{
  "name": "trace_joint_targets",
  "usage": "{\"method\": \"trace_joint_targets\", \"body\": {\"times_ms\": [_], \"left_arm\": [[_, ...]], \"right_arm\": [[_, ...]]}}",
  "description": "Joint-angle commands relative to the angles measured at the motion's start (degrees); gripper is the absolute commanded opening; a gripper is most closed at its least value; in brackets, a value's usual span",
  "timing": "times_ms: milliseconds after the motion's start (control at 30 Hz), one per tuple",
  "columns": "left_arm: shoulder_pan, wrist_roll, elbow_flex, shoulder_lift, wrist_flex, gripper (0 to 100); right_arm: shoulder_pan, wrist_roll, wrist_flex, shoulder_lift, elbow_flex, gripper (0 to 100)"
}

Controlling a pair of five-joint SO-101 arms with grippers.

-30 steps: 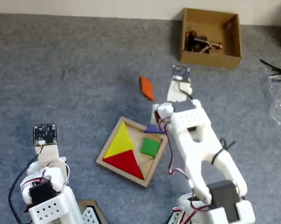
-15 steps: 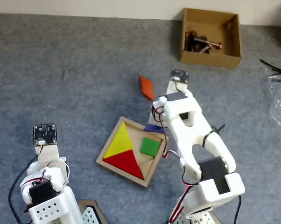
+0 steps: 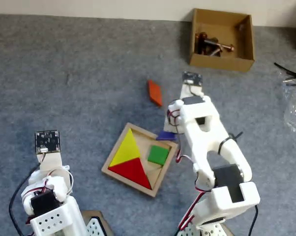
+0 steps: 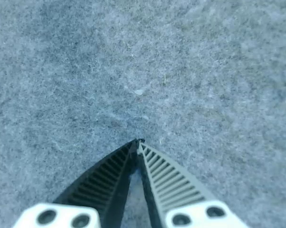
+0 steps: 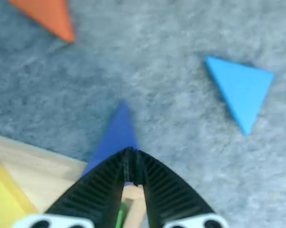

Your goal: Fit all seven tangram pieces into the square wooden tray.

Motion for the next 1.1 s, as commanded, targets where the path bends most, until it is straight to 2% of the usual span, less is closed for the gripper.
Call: {"method": "trace_joint_targets", "body": {"times_ms": [0,233,333,533,867,1067], "left_arm": [[0.84,0.53,1.19,-0.31,0.26,1],[0.84,0.53,1.19,-0.31,0.26,1],[0.84,0.53,1.19,-0.31,0.26,1],[0.84,0.53,1.19,-0.31,0.26,1],[0.84,0.53,1.19,-0.31,0.26,1],[0.84,0.53,1.19,-0.31,0.26,1]], "right_arm": [[3.12,2.9,0.4,-0.13,-3.12,0.9],[3.38,4.04,1.01,-0.66,-5.93,0.9],[2.24,3.87,4.26,-0.66,-9.27,0.9],[1.71,-8.79,12.79,-0.31,-16.92,0.9],[-11.3,-10.64,15.78,-0.22,-14.55,0.9],[-13.58,-10.2,10.95,0.04,-11.56,0.9]]}}
